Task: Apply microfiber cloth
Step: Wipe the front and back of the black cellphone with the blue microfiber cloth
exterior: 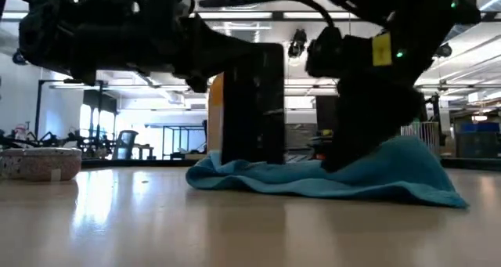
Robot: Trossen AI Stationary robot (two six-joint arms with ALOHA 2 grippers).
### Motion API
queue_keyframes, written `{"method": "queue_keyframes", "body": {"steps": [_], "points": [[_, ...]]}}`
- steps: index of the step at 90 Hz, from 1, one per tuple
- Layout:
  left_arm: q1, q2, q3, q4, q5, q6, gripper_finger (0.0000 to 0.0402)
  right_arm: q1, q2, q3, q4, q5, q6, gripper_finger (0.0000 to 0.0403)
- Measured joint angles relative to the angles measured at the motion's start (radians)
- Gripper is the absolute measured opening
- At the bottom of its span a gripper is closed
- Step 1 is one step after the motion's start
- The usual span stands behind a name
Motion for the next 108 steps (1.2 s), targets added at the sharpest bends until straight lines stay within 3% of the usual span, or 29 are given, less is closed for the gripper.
{"method": "queue_keyframes", "body": {"steps": [10, 20, 31, 47, 72, 94, 108], "points": [[-0.001, -0.075, -0.049, -0.026, -0.016, 0.022, 0.0011, -0.009, 0.087, 0.004, 0.207, -0.021, -0.064, 0.0385], [-0.003, -0.173, -0.099, -0.108, -0.109, 0.048, 0.0011, -0.04, 0.172, 0.018, 0.438, -0.065, -0.148, 0.0385], [-0.002, -0.306, -0.137, -0.208, -0.149, 0.07, 0.0011, -0.096, 0.248, 0.071, 0.595, -0.18, -0.302, 0.0385], [-0.006, -0.524, -0.151, -0.425, -0.154, 0.12, 0.0011, -0.2, 0.348, 0.221, 0.586, -0.346, -0.472, 0.0385], [-0.006, -0.803, -0.146, -0.752, -0.152, 0.131, 0.0011, -0.267, 0.51, 0.436, 0.595, -0.471, -0.601, 0.0385], [-0.006, -0.927, -0.149, -0.901, -0.151, 0.109, 0.001, -0.31, 0.575, 0.554, 0.574, -0.651, -0.687, 0.0385], [-0.006, -0.932, -0.156, -0.905, -0.15, 0.083, 0.001, -0.315, 0.576, 0.566, 0.523, -0.678, -0.675, 0.0385]]}}
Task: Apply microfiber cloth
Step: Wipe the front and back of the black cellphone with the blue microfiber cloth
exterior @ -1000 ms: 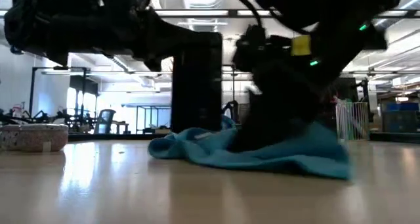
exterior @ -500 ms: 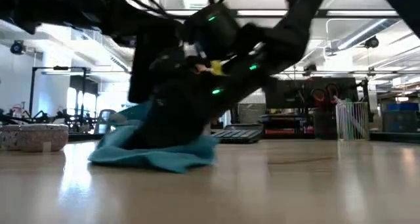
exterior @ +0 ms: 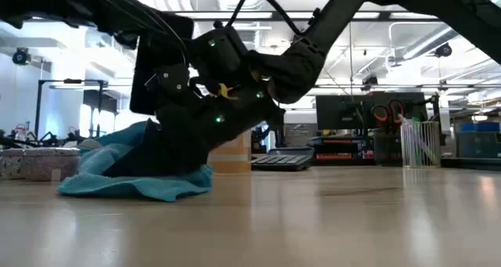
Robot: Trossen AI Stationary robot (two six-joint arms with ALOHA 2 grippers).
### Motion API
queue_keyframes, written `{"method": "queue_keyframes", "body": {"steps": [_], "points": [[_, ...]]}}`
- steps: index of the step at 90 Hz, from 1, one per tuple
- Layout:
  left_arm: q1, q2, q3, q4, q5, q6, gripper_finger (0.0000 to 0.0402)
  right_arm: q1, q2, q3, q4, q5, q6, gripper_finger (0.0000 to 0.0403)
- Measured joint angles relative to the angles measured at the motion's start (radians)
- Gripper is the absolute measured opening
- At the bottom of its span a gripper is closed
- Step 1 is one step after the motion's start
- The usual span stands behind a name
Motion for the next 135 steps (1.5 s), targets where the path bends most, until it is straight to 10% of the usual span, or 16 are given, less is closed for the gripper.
{"method": "queue_keyframes", "body": {"steps": [56, 94, 135], "points": [[-0.074, 0.108, -0.014, 0.129, 0.107, -0.011, 0.001, 0.126, -0.27, -0.114, -0.58, 0.329, 0.137, 0.0385], [-0.071, 0.599, -0.007, 0.717, 0.097, 0.043, 0.001, 0.215, -0.594, -0.511, -0.49, 0.43, 0.494, 0.0385], [-0.068, 1.009, 0.28, 0.713, 0.009, 0.224, 0.001, 0.265, -0.859, -0.751, -0.412, 0.582, 0.678, 0.0385]]}}
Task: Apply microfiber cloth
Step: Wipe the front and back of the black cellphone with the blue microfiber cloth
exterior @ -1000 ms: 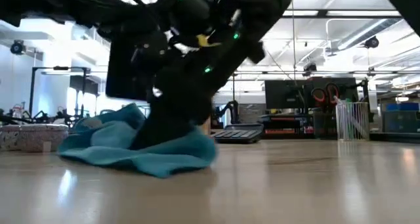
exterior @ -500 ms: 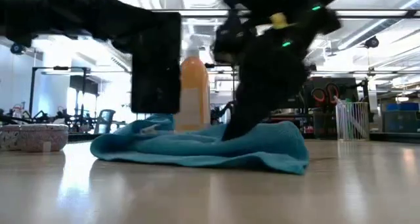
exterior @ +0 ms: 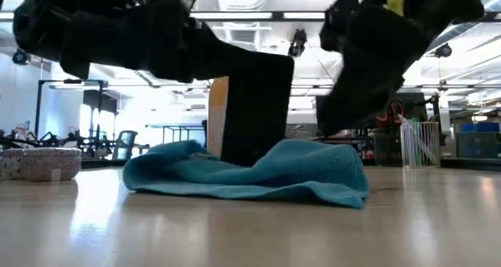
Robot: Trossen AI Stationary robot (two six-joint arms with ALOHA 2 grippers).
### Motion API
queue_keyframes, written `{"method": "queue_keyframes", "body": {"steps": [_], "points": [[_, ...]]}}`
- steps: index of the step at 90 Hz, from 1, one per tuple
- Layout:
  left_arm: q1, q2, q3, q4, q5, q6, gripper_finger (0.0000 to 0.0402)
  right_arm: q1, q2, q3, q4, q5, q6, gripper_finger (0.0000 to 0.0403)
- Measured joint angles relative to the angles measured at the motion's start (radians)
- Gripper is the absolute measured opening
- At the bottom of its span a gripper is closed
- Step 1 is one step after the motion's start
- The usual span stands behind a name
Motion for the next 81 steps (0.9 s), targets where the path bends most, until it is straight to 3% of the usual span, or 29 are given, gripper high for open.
{"method": "queue_keyframes", "body": {"steps": [17, 35, 41, 57, 70, 81], "points": [[-0.015, -0.059, 0.038, -0.125, -0.029, 0.083, 0.001, 0.0, -0.001, 0.0, 0.029, 0.003, -0.003, 0.0385], [-0.043, -0.216, 0.051, -0.447, -0.206, 0.099, 0.001, 0.0, 0.027, 0.0, 0.083, 0.021, -0.006, 0.0385], [-0.053, -0.254, 0.045, -0.495, -0.212, 0.091, 0.001, -0.001, 0.033, -0.004, 0.089, 0.022, -0.023, 0.0385], [-0.066, -0.28, -0.004, -0.486, -0.224, 0.088, 0.001, -0.01, 0.072, -0.005, 0.214, 0.047, -0.095, 0.0385], [-0.06, -0.207, -0.029, -0.416, -0.232, 0.057, 0.0014, -0.018, 0.116, 0.003, 0.312, 0.045, -0.132, 0.0385], [-0.062, -0.127, -0.014, -0.364, -0.193, 0.052, 0.0044, -0.02, 0.139, 0.015, 0.326, 0.043, -0.146, 0.0385]]}}
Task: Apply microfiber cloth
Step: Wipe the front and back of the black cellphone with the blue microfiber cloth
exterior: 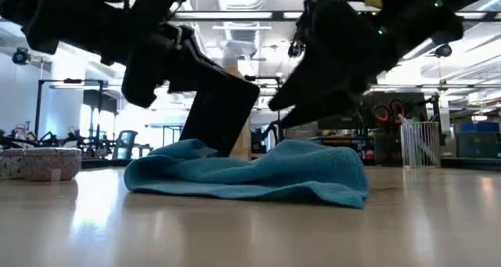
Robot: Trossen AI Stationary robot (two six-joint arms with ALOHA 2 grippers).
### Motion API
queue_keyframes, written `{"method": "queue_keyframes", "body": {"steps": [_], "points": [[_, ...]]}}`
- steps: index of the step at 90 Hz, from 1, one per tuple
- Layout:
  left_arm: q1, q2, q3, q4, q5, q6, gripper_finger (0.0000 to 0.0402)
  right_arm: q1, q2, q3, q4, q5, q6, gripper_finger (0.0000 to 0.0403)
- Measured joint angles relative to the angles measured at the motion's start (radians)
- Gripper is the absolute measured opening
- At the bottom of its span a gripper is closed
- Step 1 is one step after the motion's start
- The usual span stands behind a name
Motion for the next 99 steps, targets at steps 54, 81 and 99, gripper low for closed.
{"method": "queue_keyframes", "body": {"steps": [54, 81, 99], "points": [[-0.013, -0.098, 0.08, -0.181, 0.144, -0.096, 0.021, -0.005, -0.101, 0.021, -0.155, -0.053, 0.025, 0.0385], [-0.012, -0.292, -0.004, -0.452, 0.151, -0.222, 0.0202, -0.007, -0.062, 0.009, -0.177, -0.003, 0.056, 0.0385], [0.011, -0.38, -0.056, -0.396, 0.15, -0.064, 0.0176, -0.011, -0.067, 0.026, -0.178, 0.007, 0.127, 0.0385]]}}
